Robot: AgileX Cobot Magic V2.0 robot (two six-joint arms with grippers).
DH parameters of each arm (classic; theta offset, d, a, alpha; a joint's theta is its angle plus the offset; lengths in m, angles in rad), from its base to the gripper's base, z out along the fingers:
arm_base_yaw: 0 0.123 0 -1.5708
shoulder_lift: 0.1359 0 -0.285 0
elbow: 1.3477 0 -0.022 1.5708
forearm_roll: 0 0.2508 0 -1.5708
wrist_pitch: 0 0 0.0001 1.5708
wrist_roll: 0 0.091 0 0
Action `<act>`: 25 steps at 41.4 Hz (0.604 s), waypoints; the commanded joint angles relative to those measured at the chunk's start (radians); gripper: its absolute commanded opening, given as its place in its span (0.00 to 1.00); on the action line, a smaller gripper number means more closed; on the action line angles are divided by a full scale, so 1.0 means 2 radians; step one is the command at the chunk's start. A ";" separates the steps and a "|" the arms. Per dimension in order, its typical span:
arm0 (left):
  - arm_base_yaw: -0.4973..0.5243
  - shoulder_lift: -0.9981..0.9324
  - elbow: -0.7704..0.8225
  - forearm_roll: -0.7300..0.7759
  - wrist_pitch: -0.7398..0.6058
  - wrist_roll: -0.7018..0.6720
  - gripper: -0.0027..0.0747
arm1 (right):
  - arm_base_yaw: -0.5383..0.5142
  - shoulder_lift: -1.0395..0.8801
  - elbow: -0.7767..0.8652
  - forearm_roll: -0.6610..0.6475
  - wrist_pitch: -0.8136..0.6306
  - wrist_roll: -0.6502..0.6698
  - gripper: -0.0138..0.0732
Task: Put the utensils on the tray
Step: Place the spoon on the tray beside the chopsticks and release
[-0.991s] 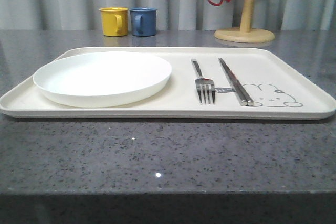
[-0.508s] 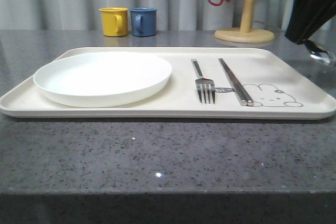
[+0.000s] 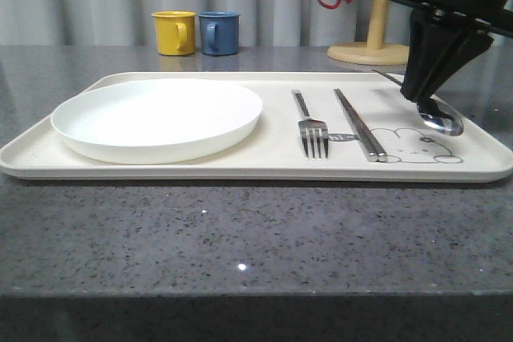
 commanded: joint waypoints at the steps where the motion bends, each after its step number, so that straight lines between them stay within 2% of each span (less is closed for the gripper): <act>1: -0.004 -0.002 -0.014 -0.002 -0.034 -0.003 0.51 | 0.000 -0.018 -0.014 0.001 -0.010 0.003 0.09; 10: -0.004 -0.002 -0.014 -0.002 -0.034 -0.003 0.51 | 0.000 0.000 -0.014 0.000 -0.004 0.003 0.10; 14: -0.004 -0.002 -0.014 -0.002 -0.034 -0.003 0.51 | 0.000 0.001 -0.014 -0.004 -0.008 0.003 0.14; 18: -0.004 -0.002 -0.014 -0.002 -0.034 -0.003 0.51 | 0.000 0.002 -0.014 -0.009 -0.009 0.003 0.24; 25: -0.004 -0.002 -0.014 -0.002 -0.034 -0.003 0.51 | 0.000 0.002 -0.014 -0.011 -0.014 0.003 0.46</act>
